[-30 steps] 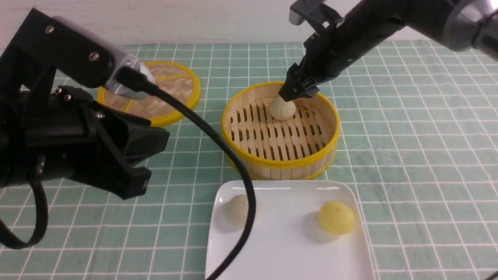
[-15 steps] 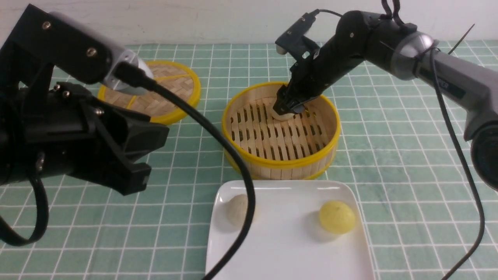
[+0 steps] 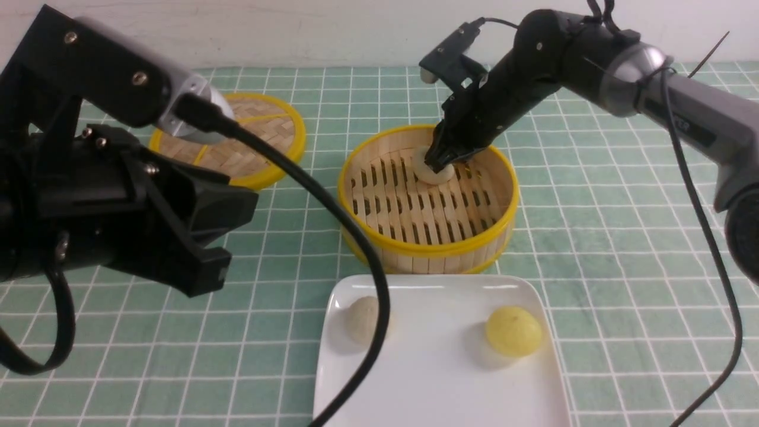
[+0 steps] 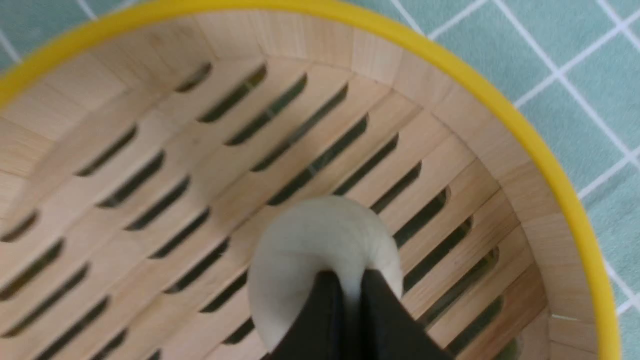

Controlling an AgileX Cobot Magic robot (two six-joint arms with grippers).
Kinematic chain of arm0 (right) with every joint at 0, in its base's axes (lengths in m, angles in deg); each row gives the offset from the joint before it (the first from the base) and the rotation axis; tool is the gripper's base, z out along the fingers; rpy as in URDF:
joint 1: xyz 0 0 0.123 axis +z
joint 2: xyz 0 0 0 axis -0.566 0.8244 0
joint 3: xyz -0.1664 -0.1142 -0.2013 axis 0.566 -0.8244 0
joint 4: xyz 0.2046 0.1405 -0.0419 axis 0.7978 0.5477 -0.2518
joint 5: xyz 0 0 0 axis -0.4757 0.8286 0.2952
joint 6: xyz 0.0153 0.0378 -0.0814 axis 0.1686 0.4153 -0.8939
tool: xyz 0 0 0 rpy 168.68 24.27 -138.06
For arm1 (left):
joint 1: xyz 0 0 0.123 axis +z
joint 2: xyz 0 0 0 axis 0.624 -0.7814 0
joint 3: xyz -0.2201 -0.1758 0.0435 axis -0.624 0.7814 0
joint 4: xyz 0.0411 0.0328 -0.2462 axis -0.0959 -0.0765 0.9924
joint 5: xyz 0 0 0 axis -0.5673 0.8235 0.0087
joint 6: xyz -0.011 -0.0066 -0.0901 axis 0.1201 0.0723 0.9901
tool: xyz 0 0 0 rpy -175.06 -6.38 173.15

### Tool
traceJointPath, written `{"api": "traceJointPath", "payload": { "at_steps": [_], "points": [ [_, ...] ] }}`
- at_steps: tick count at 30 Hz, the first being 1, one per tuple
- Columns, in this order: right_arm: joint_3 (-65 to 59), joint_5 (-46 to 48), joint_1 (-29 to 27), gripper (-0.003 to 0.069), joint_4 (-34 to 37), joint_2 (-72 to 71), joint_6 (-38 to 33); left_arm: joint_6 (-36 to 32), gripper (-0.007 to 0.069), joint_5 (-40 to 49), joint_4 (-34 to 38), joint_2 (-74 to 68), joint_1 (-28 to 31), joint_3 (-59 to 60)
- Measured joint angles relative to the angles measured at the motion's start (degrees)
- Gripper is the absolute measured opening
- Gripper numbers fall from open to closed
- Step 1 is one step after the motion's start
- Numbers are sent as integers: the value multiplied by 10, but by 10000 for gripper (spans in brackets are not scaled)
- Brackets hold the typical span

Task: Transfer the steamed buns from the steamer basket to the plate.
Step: Use the right arm to grab the steamed stuffed bun that is closest to it, then use the right arm to put the steamed stuffed bun into the plate

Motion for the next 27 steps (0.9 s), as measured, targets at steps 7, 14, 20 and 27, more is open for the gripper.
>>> {"api": "traceJointPath", "payload": {
  "at_steps": [7,14,20,27],
  "points": [
    [1,57,0,22,12,-163,-12,0,239,-1,0,0,0,0],
    [3,194,0,22,34,-263,-1,0,239,-12,0,0,0,0],
    [-91,196,0,24,62,-272,43,0,239,-30,0,0,0,0],
    [-316,183,3,24,77,-255,-17,0,239,-32,1,0,0,0]
  ]
}}
